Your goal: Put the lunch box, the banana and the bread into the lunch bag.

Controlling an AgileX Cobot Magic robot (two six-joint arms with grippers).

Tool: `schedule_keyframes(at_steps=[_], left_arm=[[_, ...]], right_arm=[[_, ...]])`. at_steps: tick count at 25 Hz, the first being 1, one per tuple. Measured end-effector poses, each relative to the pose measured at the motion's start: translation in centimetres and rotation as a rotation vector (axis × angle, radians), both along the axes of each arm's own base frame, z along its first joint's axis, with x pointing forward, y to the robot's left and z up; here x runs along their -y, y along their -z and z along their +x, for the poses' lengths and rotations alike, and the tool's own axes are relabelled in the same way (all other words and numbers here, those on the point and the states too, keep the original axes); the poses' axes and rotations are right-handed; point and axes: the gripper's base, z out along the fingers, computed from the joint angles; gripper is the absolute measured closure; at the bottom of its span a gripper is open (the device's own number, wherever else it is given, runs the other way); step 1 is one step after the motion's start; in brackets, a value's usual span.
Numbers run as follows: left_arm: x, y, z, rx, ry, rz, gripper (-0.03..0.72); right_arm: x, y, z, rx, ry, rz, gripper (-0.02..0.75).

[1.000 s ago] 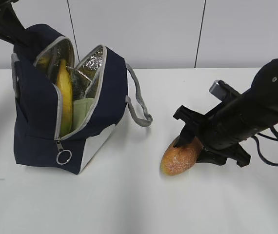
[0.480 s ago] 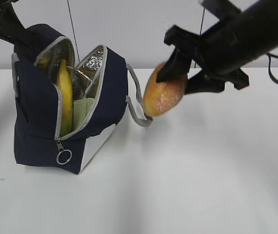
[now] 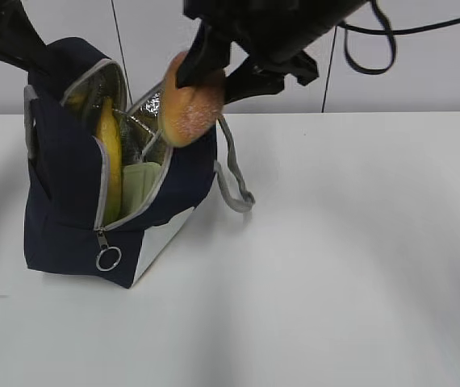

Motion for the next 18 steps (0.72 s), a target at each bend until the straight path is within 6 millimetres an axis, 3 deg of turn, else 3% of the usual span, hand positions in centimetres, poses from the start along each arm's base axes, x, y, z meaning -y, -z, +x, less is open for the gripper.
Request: schedule_keyframes(at_steps=[8,13,18], left_arm=[[0.0,0.0,0.0,0.0,0.0,-0.002,0.703],[0.0,0.0,0.0,0.0,0.0,-0.005,0.703],[0.0,0.0,0.0,0.0,0.0,-0.005,0.703]], right_arm=[[-4.1,2.1,4.0,-0.007,-0.081,0.005,0.321],[-6.3,3.4,4.8,0.001,-0.137,-0.023,0.281],[-7.0,5.1,5.1,-0.004,-0.157,-0.079,0.203]])
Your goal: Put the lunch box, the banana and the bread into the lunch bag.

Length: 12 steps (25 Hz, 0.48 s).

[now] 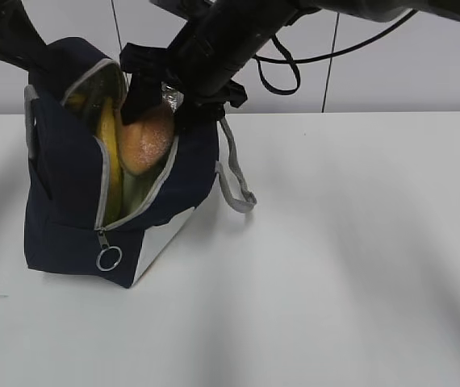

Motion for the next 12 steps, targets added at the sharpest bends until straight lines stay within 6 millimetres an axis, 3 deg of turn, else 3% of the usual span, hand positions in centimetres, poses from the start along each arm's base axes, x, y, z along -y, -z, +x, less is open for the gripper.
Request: schedule_keyframes(at_steps=[12], left_arm=[[0.0,0.0,0.0,0.0,0.0,-0.001,0.703]], right_arm=[[0.2,-3.0,0.1,0.094,-0.041,-0.033,0.138]])
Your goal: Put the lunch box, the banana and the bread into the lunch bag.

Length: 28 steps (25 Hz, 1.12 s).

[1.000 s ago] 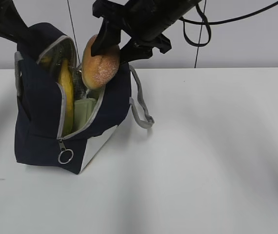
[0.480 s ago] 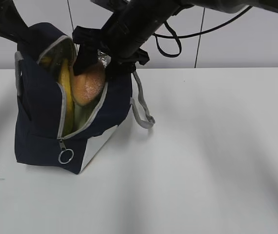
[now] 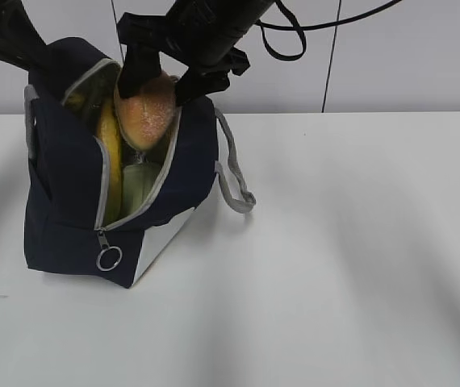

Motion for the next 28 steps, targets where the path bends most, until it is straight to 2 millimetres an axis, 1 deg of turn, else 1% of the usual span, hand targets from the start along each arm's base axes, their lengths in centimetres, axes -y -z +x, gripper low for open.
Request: schedule_keyframes(at_steps=[4,8,12,16,20,24,26,28], left_arm=[[0.0,0.0,0.0,0.0,0.0,-0.004,0.703],[0.0,0.0,0.0,0.0,0.0,-0.007,0.702],[0.0,0.0,0.0,0.0,0.0,-0.007,0.703],[0.0,0.0,0.0,0.0,0.0,-0.007,0.703],[0.0,0.0,0.0,0.0,0.0,-0.007,0.703],[0.0,0.0,0.0,0.0,0.0,-0.007,0.703],[0.0,0.0,0.0,0.0,0.0,-0.007,0.703],[0.0,0.0,0.0,0.0,0.0,-0.007,0.703]], right_arm=[[-0.5,0.5,-0.1,-0.007,-0.011,-0.01,0.113],[-0.7,1.1,0.1,-0.011,-0.011,-0.015,0.108],[-0.5,0.4,0.1,0.012,-0.029,-0.051,0.108],[0.7,-1.5,0.1,0.057,-0.01,-0.166,0.109],[2.6,-2.7,1.1,0.048,0.052,-0.128,0.116],[5.4,-3.9,1.9,0.046,0.107,-0.097,0.156],[6.1,-4.6,1.6,0.055,0.114,-0.097,0.174],[6.3,-4.7,0.9,0.043,0.097,-0.103,0.183]])
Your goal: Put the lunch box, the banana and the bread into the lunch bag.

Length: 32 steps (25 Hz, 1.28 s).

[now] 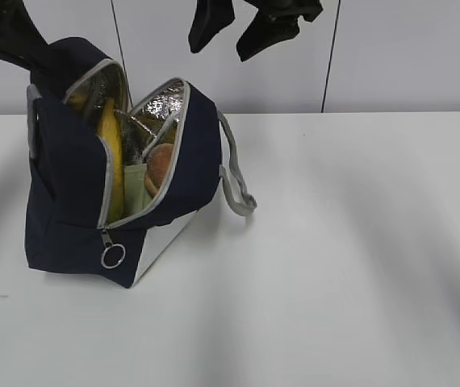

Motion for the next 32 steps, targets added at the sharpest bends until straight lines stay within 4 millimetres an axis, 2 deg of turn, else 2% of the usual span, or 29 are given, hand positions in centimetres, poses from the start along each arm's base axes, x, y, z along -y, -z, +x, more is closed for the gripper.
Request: schedule_keyframes(at_steps=[2,8,12,16,20,28,32], left_arm=[[0.0,0.0,0.0,0.0,0.0,0.0,0.703],[0.0,0.0,0.0,0.0,0.0,0.0,0.703],[0.0,0.0,0.0,0.0,0.0,0.0,0.703],[0.0,0.0,0.0,0.0,0.0,0.0,0.703],[0.0,0.0,0.0,0.0,0.0,0.0,0.703],[0.0,0.0,0.0,0.0,0.0,0.0,0.703],[0.0,0.0,0.0,0.0,0.0,0.0,0.703]], right_arm=[[0.1,0.5,-0.7,-0.031,-0.025,-0.004,0.184],[0.5,4.4,-2.8,-0.166,-0.107,-0.035,0.186],[1.6,5.7,-3.4,-0.191,-0.122,0.081,0.186],[3.6,7.3,-2.9,-0.204,-0.103,0.298,0.197],[5.0,9.1,-2.6,-0.187,-0.08,0.354,0.227],[4.7,10.2,-1.6,-0.149,-0.049,0.405,0.242],[4.4,11.7,-1.0,-0.18,-0.037,0.419,0.303]])
